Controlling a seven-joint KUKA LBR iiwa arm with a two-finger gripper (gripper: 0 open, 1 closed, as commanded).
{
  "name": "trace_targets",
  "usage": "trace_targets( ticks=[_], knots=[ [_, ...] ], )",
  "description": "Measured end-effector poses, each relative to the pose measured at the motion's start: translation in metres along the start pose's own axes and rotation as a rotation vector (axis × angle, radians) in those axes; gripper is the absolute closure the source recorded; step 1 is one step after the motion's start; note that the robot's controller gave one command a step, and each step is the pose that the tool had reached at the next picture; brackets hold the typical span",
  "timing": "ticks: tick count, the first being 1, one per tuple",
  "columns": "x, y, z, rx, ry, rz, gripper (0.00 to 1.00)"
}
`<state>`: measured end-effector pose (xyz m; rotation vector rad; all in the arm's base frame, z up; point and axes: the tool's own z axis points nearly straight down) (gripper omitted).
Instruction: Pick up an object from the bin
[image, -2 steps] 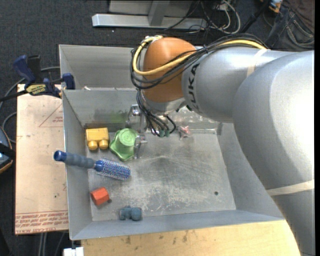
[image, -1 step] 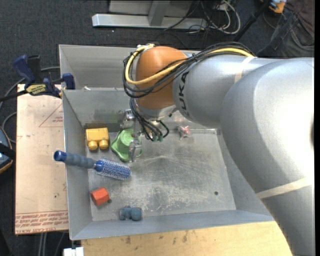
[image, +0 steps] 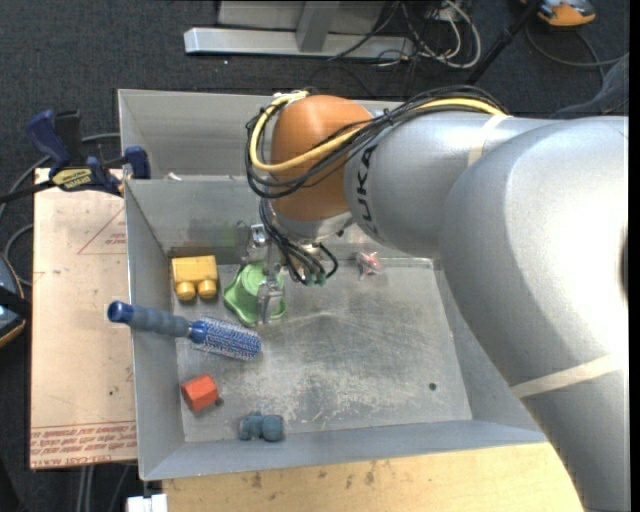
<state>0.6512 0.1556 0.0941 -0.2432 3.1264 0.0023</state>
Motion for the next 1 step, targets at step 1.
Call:
trace_targets(
  ticks=[1],
  knots=[
    [-0.0011,0.0030,-0.1501,0.000,-0.006,-0.033,1.00]
  ],
)
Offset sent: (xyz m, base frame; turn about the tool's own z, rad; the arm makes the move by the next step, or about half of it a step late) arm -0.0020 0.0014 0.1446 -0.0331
